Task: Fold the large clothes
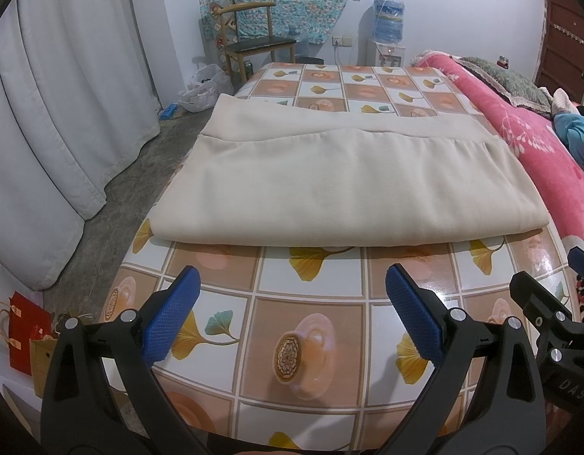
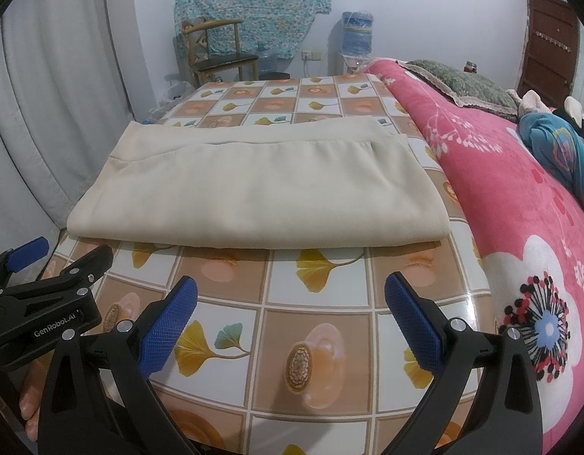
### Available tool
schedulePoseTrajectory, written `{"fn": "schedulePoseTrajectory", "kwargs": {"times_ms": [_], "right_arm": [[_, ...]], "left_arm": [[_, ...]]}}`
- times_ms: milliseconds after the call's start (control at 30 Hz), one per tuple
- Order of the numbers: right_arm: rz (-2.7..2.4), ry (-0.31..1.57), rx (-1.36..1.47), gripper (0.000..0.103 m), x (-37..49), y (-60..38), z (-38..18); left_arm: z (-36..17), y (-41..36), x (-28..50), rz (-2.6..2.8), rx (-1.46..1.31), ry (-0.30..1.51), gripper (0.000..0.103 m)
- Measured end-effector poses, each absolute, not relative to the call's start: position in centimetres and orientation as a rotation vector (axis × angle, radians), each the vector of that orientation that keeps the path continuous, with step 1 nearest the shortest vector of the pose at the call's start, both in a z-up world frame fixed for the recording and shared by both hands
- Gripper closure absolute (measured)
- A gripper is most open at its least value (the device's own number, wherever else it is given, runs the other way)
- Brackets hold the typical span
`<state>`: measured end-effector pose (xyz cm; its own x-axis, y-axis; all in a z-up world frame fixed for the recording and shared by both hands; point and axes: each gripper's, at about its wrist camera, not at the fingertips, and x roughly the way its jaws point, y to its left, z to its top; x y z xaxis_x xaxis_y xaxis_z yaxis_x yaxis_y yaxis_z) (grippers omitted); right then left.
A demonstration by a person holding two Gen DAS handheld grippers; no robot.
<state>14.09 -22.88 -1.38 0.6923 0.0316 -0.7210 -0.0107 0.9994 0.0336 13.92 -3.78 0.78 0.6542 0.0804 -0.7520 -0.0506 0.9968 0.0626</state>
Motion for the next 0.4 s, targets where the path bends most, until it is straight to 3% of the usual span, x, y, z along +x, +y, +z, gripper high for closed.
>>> {"fn": "schedulePoseTrajectory", "kwargs": {"times_ms": [400], "right_arm": [[0.023, 0.806, 0.027, 0.007, 14.09, -22.78, -1.36]], "left_arm": [[0.78, -3.68, 13.91, 0.075, 0.038, 0.852, 0.008]]}}
